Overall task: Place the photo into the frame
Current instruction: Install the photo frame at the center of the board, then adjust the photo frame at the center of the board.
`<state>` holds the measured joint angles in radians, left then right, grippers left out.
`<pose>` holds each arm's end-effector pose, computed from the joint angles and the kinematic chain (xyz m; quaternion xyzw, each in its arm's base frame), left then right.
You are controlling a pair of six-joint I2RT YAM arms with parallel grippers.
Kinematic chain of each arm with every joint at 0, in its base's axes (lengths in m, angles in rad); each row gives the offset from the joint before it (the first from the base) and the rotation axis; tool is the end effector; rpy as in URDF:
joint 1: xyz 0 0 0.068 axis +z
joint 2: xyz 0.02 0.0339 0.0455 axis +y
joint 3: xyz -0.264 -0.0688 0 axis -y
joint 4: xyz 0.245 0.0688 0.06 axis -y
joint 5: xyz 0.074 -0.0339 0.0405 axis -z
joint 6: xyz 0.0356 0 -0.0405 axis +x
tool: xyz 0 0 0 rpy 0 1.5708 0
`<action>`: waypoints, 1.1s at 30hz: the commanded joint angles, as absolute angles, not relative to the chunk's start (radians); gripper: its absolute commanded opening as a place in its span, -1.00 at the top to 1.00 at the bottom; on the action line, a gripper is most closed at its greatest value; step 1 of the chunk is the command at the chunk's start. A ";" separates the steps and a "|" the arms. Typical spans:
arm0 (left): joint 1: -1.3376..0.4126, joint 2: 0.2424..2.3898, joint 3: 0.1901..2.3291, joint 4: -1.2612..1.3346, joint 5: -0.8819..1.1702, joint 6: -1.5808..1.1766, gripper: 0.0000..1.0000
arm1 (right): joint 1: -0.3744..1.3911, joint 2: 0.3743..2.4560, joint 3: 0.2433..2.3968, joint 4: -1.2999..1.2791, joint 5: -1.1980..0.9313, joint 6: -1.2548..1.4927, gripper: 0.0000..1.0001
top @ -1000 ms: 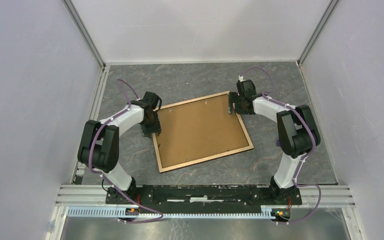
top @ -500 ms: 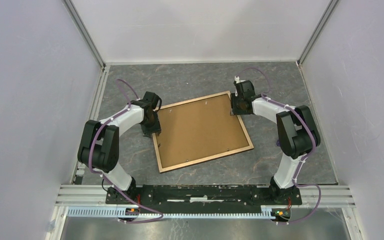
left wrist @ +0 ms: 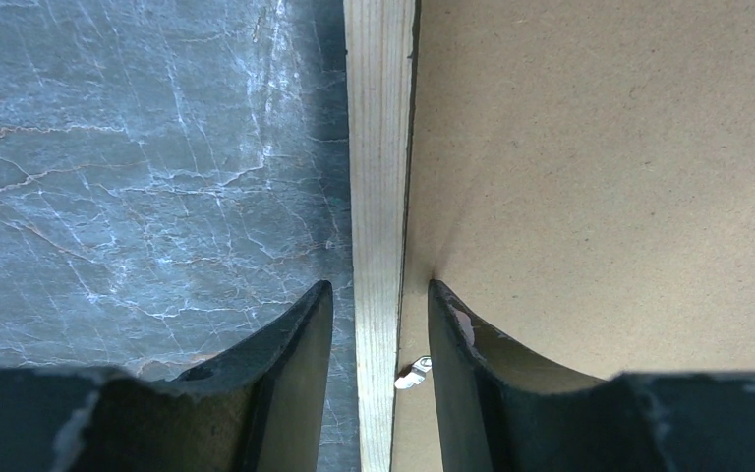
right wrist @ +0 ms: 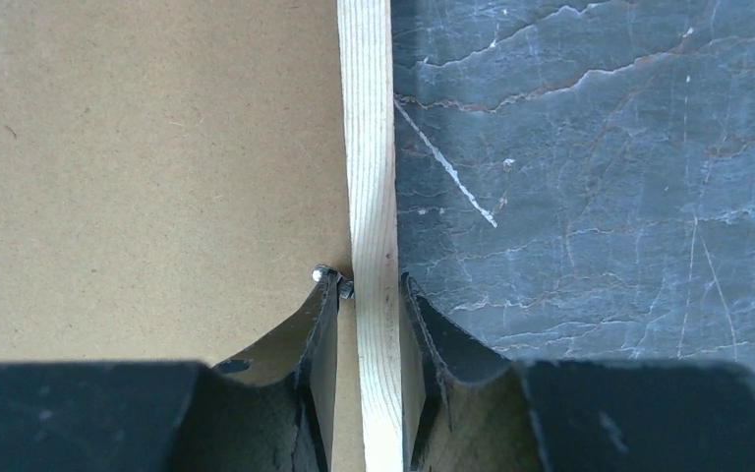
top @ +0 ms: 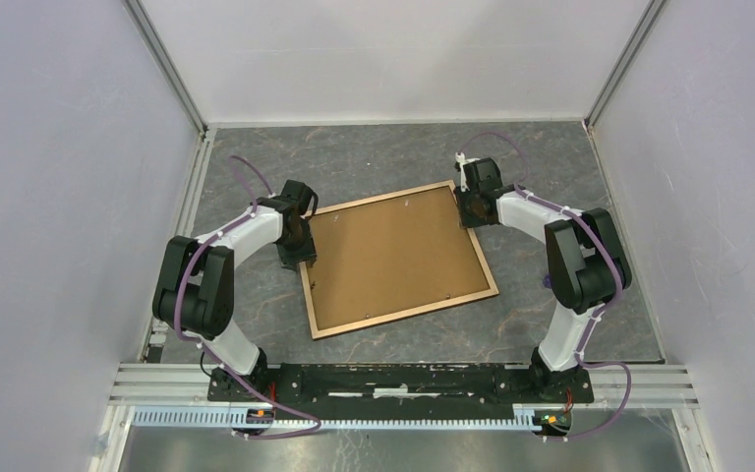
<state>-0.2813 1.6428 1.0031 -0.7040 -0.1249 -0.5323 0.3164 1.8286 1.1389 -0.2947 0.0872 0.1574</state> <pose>0.2856 -0.0779 0.1722 -0.1311 0.9829 0.0122 0.1284 0.3574 0.1138 0.1680 -0.0634 0.9544 0.0272 0.2905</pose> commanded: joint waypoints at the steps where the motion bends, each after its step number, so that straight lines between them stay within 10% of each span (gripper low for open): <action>1: -0.277 1.629 1.020 -0.692 -0.131 -0.503 0.06 | 0.306 1.806 1.135 -0.263 0.130 0.059 0.99; 10: -0.276 1.643 1.032 -0.692 -0.124 -0.505 0.05 | 0.306 1.660 1.018 -0.258 -0.037 0.104 -0.44; 33: -0.255 1.983 1.469 -0.713 0.118 -0.640 -0.19 | 0.540 1.176 0.342 0.254 -0.364 0.572 -0.54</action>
<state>-0.2192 1.9038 1.3144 -0.7990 -0.0360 -0.5606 0.4129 1.1866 0.3775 0.0727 -0.1280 0.3927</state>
